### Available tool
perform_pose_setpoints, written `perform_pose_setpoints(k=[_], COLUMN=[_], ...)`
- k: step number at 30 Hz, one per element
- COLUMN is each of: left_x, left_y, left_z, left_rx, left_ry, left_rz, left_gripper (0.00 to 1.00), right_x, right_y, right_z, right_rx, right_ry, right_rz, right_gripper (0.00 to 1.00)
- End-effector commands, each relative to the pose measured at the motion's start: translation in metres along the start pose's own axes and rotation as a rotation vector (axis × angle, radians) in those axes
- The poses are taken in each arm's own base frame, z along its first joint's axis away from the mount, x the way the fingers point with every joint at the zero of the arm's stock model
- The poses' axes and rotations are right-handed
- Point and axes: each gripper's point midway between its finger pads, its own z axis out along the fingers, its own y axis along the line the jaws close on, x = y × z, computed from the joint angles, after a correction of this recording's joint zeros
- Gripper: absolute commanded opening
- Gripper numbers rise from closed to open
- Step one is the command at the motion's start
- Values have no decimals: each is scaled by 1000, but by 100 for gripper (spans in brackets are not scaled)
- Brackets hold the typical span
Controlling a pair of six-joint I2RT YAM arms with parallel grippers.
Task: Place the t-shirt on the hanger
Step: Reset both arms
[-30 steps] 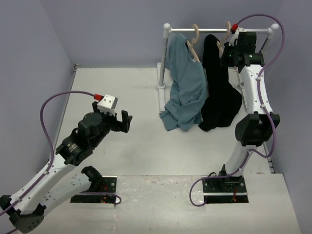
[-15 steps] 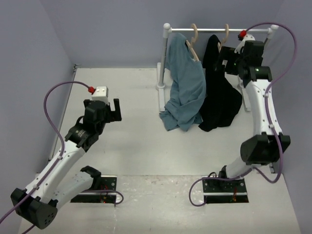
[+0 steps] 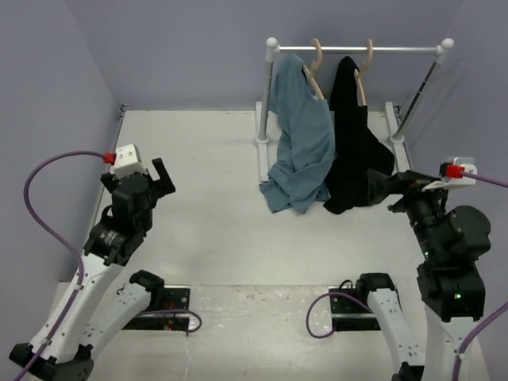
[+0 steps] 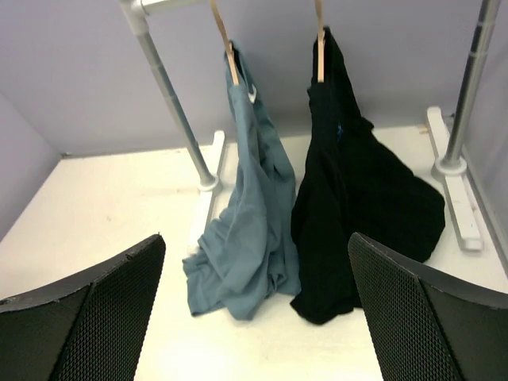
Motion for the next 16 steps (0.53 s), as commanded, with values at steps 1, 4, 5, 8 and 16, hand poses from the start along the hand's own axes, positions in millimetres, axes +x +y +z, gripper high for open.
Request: perform_pose_setpoints(k=[1, 4, 5, 8, 16], left_x=[12, 26, 28, 28, 31], left_y=[15, 12, 10, 9, 7], left_z=[-5, -3, -3, -3, 0], left_rx=[-25, 11, 23, 33, 38], left_ry=[-24, -29, -27, -28, -17], left_rz=[-15, -22, -18, 1, 17], left_gripper=[100, 100, 100, 100, 100], right_x=[60, 93, 97, 105, 106], right_y=[-6, -7, -9, -28, -31], right_z=[-2, -3, -3, -3, -1], right_rx=[2, -13, -10, 78, 92], right_ry=[202, 286, 295, 276, 253], right_rz=[20, 39, 40, 15, 13], right_gripper=[99, 99, 99, 99, 99])
